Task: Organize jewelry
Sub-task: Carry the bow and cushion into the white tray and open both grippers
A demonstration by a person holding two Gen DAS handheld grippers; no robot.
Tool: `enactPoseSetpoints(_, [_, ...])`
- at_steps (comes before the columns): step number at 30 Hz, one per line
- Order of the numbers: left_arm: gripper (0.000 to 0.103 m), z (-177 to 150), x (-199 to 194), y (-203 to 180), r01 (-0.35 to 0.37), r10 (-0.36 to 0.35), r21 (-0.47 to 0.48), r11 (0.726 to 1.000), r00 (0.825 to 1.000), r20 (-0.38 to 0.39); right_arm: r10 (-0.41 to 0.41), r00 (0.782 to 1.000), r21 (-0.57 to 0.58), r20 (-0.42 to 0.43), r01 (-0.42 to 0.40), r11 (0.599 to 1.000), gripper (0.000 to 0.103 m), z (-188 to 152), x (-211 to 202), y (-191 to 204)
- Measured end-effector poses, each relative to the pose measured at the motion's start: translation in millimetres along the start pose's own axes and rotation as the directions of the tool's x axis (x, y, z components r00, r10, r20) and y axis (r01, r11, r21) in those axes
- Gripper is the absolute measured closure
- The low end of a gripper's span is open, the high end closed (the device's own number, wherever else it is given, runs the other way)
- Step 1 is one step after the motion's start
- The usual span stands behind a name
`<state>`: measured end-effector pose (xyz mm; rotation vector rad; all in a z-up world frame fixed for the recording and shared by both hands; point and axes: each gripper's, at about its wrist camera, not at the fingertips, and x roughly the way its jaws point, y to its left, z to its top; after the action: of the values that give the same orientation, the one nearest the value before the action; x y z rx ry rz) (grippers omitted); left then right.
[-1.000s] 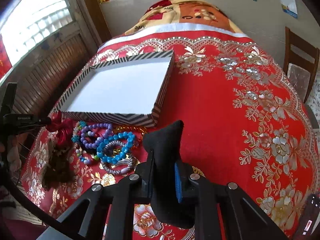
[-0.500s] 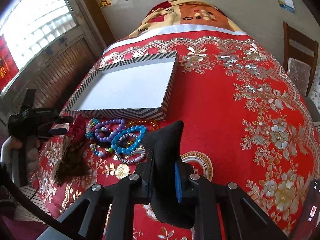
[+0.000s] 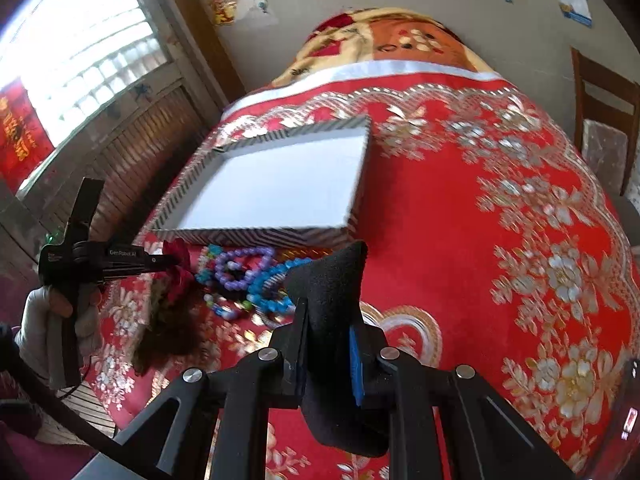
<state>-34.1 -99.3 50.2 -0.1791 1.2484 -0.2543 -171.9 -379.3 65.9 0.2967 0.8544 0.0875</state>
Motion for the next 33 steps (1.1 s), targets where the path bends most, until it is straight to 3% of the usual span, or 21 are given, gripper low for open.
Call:
enactPoseSetpoints(6, [0.095, 27.6, -44.6, 0.8, 0.025, -0.026, 0.01, 1.0, 0.995, 0.099, 0.046, 0.998, -0.052, 0.034, -0.044, 0.998, 0.087, 31.2, 3.7, 25.0])
enactPoseSetpoints(10, [0.095, 55.7, -49.9, -3.9, 0.009, -0.013, 0.029, 1.0, 0.989, 0.144, 0.044, 0.998, -0.05, 0.055, -0.041, 0.998, 0.087, 62.0, 16.5, 32.8])
enactPoseSetpoints(18, [0.095, 94.3, -9.7, -11.8, -0.048, 0.036, 0.104, 0.993, 0.993, 0.111, 0.066, 0.998, 0.073, 0.014, -0.067, 0.995, 0.087, 112.0, 77.2, 24.0])
enactPoseSetpoints(28, [0.095, 109.1, 42.3, 0.0, -0.132, 0.124, 0.128, 0.983, 0.99, 0.073, 0.003, 0.998, 0.217, -0.066, 0.011, 0.976, 0.087, 120.6, 149.9, -9.9])
enactPoseSetpoints(30, [0.093, 110.2, 47.6, 0.0, -0.14, 0.131, 0.129, 0.982, 0.989, 0.073, -0.012, 0.995, 0.224, -0.101, 0.035, 0.974, 0.087, 118.2, 161.8, -16.4])
enactPoseSetpoints(33, [0.076, 109.5, 51.0, -1.1, -0.123, 0.114, 0.129, 0.984, 0.991, 0.076, -0.018, 0.993, 0.246, -0.117, 0.046, 0.968, 0.087, 113.3, 168.9, -23.8])
